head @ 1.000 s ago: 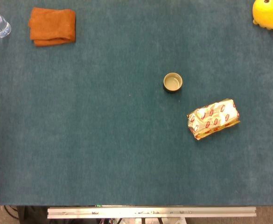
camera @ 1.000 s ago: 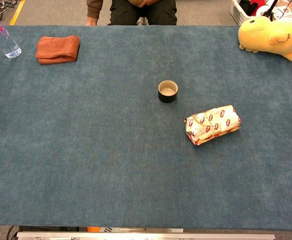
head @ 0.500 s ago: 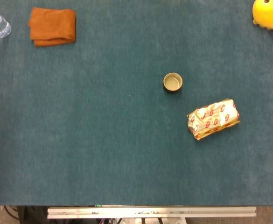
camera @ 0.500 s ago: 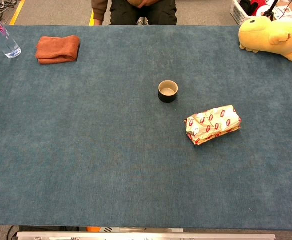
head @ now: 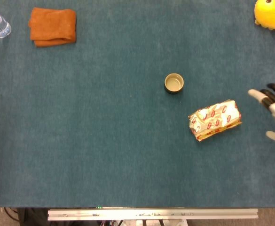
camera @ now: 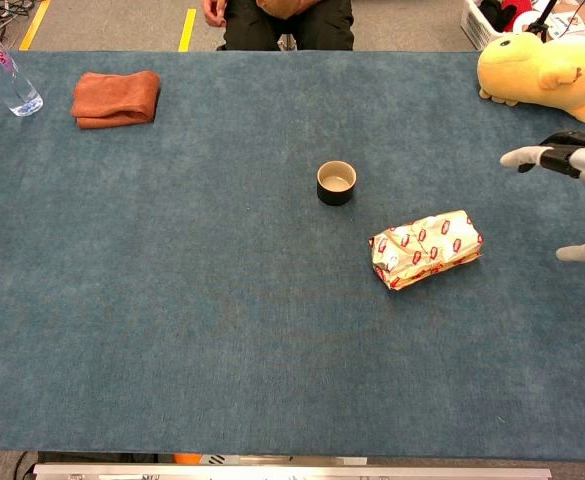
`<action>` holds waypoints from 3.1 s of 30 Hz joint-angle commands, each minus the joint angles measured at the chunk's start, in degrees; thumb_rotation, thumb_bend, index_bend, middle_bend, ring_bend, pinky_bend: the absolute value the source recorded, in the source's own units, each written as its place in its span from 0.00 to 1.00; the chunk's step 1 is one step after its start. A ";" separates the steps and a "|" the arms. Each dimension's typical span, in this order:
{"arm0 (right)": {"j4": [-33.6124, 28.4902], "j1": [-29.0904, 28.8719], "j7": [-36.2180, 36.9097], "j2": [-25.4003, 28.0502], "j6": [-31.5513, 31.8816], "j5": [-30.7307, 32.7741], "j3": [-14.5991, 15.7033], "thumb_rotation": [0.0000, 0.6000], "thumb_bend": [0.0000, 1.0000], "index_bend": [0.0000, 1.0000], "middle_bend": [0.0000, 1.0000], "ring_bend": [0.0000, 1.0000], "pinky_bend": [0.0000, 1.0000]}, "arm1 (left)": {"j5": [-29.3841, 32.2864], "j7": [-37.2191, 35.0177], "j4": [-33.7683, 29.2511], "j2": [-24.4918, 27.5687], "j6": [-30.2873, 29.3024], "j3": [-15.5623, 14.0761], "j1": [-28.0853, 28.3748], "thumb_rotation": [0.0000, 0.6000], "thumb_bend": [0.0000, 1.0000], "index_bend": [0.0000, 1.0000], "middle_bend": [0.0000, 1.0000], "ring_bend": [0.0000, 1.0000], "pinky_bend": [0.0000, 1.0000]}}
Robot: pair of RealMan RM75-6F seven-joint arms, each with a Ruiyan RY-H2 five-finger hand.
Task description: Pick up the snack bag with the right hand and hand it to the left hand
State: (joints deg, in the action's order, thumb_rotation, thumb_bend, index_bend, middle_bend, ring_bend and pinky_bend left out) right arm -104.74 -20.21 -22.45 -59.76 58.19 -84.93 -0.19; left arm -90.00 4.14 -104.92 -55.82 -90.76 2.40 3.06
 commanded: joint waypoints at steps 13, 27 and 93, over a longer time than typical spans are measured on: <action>7.68 -9.20 -15.91 -15.86 -8.33 13.48 -2.01 1.00 0.01 0.18 0.25 0.14 0.22 | -0.91 -1.63 -0.32 0.77 -1.55 -0.40 -1.21 1.00 0.25 0.30 0.23 0.17 0.26; 11.07 -11.58 -20.93 -20.75 -7.64 17.40 0.36 1.00 0.01 0.21 0.25 0.14 0.22 | -0.89 -2.59 -0.25 1.16 -1.93 -0.44 -1.74 1.00 0.25 0.30 0.23 0.17 0.26; -8.44 -17.84 -18.83 -10.62 0.17 16.94 -5.54 1.00 0.40 0.62 0.51 0.42 0.51 | -1.96 -9.20 -6.62 10.38 14.59 0.61 8.70 1.00 0.25 0.30 0.23 0.17 0.26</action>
State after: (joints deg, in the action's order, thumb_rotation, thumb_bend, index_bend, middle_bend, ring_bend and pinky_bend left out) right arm -112.17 -37.16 -40.25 -70.68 58.65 -69.01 -4.92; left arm -92.58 -3.82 -110.74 -46.41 -77.62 2.71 10.52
